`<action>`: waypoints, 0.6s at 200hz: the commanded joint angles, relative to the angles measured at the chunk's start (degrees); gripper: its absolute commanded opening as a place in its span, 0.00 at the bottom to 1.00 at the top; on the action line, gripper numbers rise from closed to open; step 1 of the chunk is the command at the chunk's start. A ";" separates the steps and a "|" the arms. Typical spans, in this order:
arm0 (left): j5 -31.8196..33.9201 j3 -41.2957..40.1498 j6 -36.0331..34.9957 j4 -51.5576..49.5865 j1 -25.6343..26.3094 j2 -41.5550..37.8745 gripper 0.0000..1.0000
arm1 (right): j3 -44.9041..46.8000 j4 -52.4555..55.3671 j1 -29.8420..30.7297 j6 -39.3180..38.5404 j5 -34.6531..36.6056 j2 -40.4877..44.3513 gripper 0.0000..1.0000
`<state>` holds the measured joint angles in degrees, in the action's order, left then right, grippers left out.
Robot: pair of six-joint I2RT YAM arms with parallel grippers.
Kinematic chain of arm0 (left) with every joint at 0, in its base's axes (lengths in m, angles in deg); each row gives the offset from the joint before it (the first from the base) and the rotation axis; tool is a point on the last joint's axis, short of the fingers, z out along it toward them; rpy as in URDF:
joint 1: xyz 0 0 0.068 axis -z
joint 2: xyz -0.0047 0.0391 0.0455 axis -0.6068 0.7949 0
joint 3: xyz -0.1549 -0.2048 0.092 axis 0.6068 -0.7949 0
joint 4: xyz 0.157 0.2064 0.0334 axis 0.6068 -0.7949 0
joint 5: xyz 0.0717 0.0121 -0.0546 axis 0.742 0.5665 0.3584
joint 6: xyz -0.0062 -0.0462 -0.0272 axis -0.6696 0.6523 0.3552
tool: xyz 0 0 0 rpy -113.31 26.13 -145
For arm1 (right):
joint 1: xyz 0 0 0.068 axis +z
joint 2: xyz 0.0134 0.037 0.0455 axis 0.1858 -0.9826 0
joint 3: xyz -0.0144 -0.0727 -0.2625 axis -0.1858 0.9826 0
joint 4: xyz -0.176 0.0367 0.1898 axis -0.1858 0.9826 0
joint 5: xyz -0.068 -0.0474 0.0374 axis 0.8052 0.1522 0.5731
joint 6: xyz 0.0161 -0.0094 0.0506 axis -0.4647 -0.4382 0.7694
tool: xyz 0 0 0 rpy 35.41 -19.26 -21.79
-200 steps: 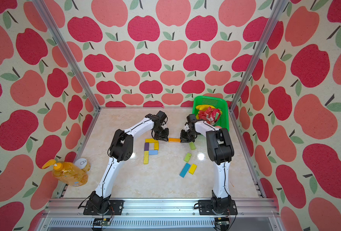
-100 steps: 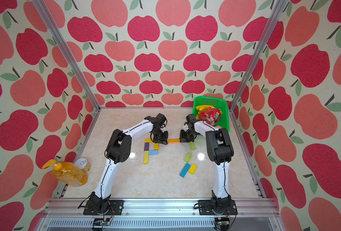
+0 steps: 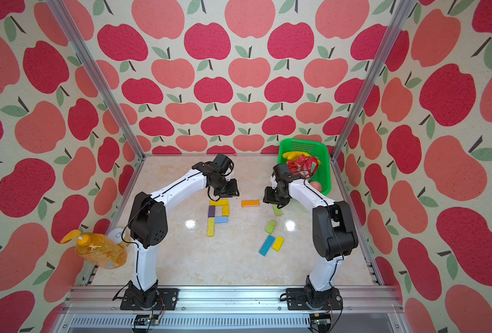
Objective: Assemble the letter p with building blocks
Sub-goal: Adjust the building block at the center of the board, then pick up the building block from the center of the board.
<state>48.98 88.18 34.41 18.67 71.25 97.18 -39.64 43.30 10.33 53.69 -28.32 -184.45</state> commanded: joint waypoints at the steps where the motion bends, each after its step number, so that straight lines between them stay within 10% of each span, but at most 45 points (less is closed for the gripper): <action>1: -0.60 -2.77 -0.63 2.50 -0.09 -1.22 0.38 | 3.25 2.40 0.01 -1.82 6.34 0.04 0.54; 120: 1.37 -16.40 0.31 6.49 -0.48 -14.11 0.51 | 3.65 -3.77 0.14 -4.88 12.71 -6.74 0.63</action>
<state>49.24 73.71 34.49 23.63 71.22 84.37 -35.09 38.41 10.33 50.98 -18.84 -188.13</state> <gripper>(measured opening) 0.509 0.627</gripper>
